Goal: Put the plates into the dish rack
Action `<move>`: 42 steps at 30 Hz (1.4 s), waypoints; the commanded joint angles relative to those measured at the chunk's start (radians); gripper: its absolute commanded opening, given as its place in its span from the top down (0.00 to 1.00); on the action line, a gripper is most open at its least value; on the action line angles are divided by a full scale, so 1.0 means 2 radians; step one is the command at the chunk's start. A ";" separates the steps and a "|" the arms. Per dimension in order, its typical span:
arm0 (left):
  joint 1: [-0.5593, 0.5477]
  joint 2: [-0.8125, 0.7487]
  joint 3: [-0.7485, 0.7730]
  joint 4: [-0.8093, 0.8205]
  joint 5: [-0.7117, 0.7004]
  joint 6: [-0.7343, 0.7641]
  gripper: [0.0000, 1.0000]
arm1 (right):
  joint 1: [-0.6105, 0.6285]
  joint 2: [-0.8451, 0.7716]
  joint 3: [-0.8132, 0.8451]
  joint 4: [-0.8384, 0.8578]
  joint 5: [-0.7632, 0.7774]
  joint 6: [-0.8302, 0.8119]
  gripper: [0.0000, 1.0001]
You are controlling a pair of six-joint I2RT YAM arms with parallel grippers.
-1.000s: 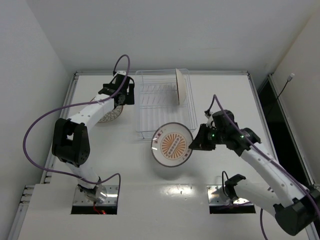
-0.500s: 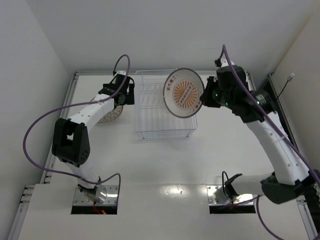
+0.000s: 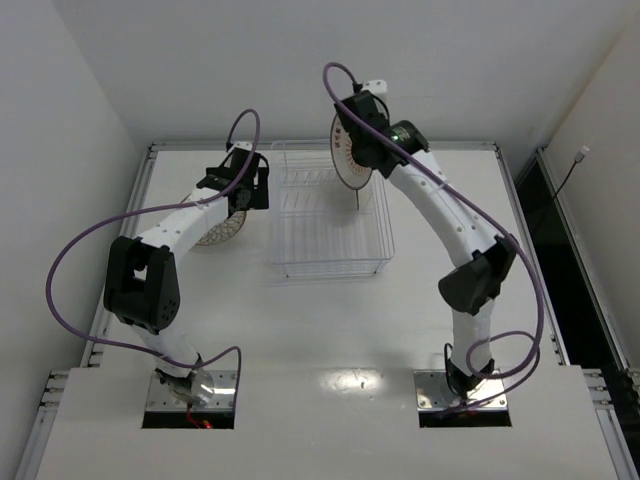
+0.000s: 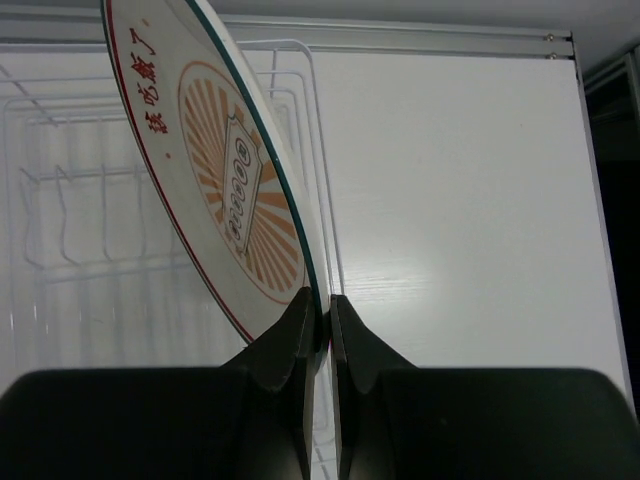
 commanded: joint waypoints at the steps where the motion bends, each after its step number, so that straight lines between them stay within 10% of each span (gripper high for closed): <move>1: 0.000 -0.002 0.009 0.009 -0.003 0.002 0.08 | 0.021 0.025 0.063 0.034 0.074 -0.027 1.00; 22: 0.000 0.012 0.014 0.004 0.002 0.002 0.08 | 0.089 0.161 0.068 0.206 0.348 -0.208 1.00; 32: 0.000 0.007 0.014 0.004 0.012 0.002 0.08 | 0.089 0.203 0.069 0.243 0.358 -0.246 1.00; 42: 0.000 0.003 0.014 0.004 0.016 0.002 0.08 | 0.089 0.223 0.084 0.108 0.285 -0.108 1.00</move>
